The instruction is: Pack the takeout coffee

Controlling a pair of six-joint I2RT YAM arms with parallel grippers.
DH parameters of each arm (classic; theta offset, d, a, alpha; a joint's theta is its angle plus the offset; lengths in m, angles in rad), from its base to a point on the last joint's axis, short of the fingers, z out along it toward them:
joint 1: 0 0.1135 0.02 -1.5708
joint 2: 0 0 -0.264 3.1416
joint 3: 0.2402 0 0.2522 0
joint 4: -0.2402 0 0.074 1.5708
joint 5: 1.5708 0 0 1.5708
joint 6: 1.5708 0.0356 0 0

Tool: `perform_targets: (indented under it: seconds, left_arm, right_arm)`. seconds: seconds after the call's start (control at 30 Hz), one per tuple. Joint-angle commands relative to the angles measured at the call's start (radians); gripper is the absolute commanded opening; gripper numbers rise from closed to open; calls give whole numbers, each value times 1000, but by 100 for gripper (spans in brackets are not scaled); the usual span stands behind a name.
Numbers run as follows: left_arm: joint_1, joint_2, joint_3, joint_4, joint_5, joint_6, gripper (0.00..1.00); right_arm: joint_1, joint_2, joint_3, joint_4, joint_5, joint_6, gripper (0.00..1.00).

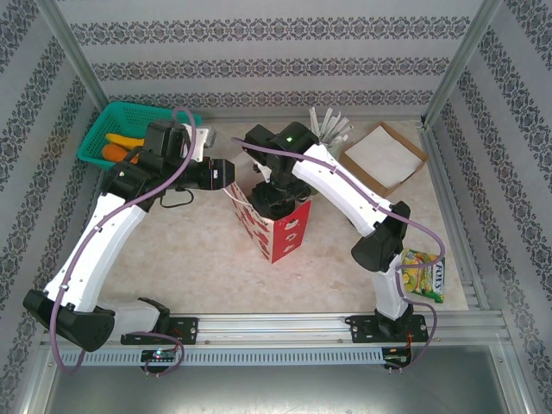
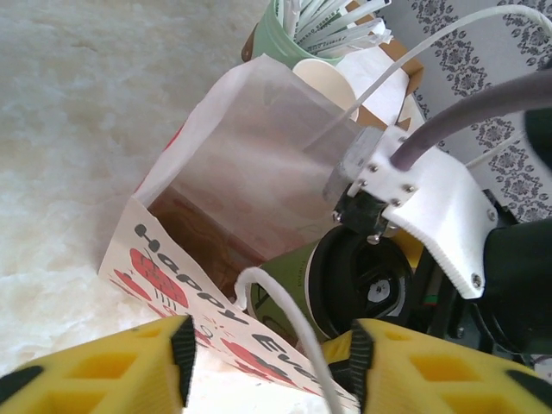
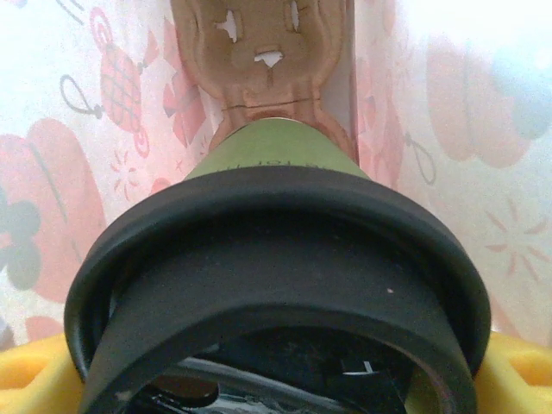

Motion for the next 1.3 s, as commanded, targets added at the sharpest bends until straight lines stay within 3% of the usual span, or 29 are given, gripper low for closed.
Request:
perform_targets:
  seconds: [0.0,0.37,0.63,0.9,1.27]
  left_arm:
    - [43,-24,27,36,54,8,56]
    - [62,43,119,20,-3,55,68]
    - [64,201,255,-43,-12,263,75]
    - [64,367,358,-142,44,437,75]
    - [62,443,372,-218,102,655,71]
  right_arm:
    - [13,-23,-10,-180,2,-20,40]
    - [16,-40,-24,-171,26,-55,40]
    - [16,-43,-26,-147,32,-60,40]
    - [16,-54,-24,-132,30,-51,39]
    - [17,-60,-30,-118,33,-40,40]
